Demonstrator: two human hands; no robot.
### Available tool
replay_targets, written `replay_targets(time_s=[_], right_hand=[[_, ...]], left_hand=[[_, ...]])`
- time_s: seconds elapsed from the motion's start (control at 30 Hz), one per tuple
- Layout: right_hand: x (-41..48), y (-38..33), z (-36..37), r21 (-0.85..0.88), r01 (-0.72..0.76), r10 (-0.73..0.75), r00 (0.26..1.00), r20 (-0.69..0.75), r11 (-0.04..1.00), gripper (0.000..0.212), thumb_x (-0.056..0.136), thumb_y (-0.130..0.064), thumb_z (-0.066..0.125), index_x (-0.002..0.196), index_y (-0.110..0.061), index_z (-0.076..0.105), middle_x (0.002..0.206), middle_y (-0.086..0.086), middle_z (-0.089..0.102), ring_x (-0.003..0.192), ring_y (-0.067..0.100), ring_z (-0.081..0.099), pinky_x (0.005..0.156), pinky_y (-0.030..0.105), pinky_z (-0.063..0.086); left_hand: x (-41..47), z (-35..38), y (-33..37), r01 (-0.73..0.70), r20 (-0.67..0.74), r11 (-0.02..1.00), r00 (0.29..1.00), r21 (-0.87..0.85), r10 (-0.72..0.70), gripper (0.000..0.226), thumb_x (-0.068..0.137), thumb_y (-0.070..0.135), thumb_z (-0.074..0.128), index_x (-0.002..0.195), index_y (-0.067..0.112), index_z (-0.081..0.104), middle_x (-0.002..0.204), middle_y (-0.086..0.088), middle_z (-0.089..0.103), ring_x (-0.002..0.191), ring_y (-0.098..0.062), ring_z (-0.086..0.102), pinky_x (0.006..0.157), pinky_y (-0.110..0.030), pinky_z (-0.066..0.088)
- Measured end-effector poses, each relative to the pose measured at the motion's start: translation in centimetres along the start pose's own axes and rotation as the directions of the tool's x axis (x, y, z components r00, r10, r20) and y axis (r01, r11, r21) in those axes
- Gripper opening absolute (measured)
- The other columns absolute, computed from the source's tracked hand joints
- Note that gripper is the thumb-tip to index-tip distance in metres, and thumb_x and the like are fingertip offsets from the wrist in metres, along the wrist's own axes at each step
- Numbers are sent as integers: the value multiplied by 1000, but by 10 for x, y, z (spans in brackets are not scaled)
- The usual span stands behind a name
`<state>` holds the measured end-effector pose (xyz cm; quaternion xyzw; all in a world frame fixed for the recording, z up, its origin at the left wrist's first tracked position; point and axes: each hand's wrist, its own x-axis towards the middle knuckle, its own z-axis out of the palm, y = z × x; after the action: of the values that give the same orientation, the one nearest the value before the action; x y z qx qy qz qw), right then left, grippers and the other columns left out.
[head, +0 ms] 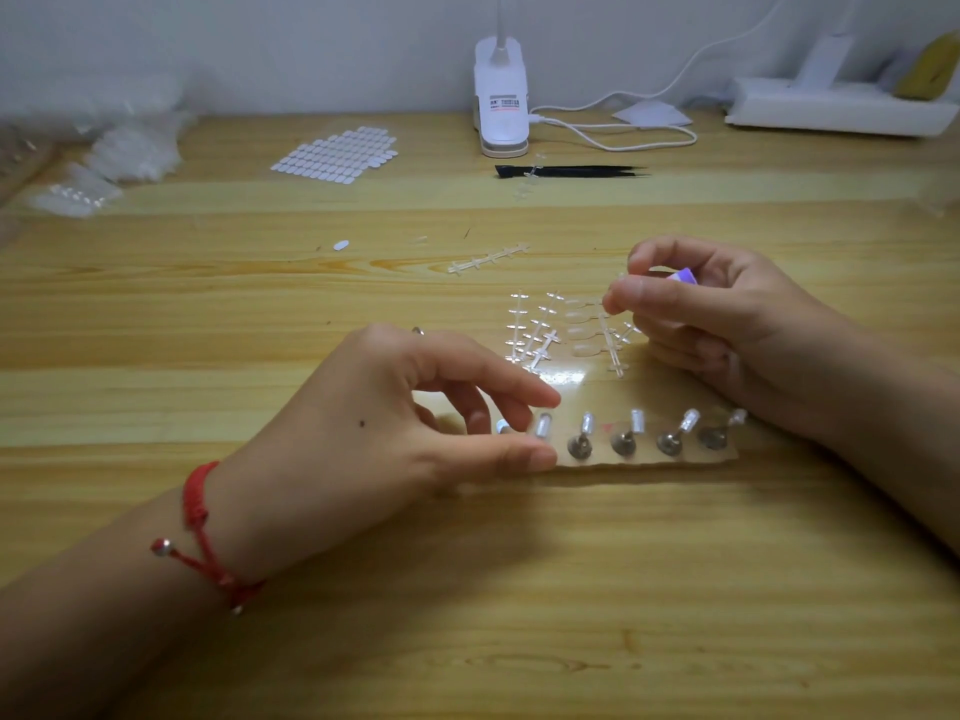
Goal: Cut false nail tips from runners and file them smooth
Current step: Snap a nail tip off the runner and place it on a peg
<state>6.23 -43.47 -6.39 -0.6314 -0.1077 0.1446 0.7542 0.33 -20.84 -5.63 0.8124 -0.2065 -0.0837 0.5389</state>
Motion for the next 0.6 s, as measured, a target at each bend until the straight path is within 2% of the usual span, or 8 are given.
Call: replay_targets(time_s=[0.17, 0.4, 0.53, 0.6], right_hand=[[0, 0, 0, -8, 1, -1, 1000, -1, 1000, 16, 62, -20, 74, 72, -22, 63, 69, 1, 68, 36, 1, 28, 38, 16, 17], [1, 2, -1, -9, 11, -11, 1000, 17, 1000, 15, 67, -14, 76, 74, -21, 64, 68, 1, 69, 36, 1, 28, 38, 15, 19], [1, 1, 0, -12, 6, -6, 1000, -10, 1000, 13, 66, -16, 72, 73, -21, 62, 67, -1, 68, 36, 1, 28, 36, 13, 21], [1, 1, -1, 29, -7, 8, 1000, -16, 1000, 12, 70, -15, 68, 76, -21, 60, 68, -4, 67, 37, 0, 29, 37, 12, 21]], left_hand=[[0, -1, 0, -35, 11, 998, 999, 60, 35, 25, 63, 32, 82, 87, 26, 77, 77, 8, 69, 61, -3, 57, 47, -18, 47], [2, 0, 1, 3, -3, 999, 1000, 33, -3, 24, 60, 35, 81, 83, 27, 77, 75, 7, 67, 57, -1, 55, 45, -24, 51], [0, 0, 2, -78, -26, 970, 996, 231, 86, 28, 61, 43, 78, 87, 32, 75, 79, 11, 65, 64, -10, 61, 54, -9, 42], [0, -3, 6, -112, -16, 959, 993, 260, 120, 38, 61, 46, 80, 96, 35, 73, 86, 11, 64, 64, -12, 62, 55, -9, 43]])
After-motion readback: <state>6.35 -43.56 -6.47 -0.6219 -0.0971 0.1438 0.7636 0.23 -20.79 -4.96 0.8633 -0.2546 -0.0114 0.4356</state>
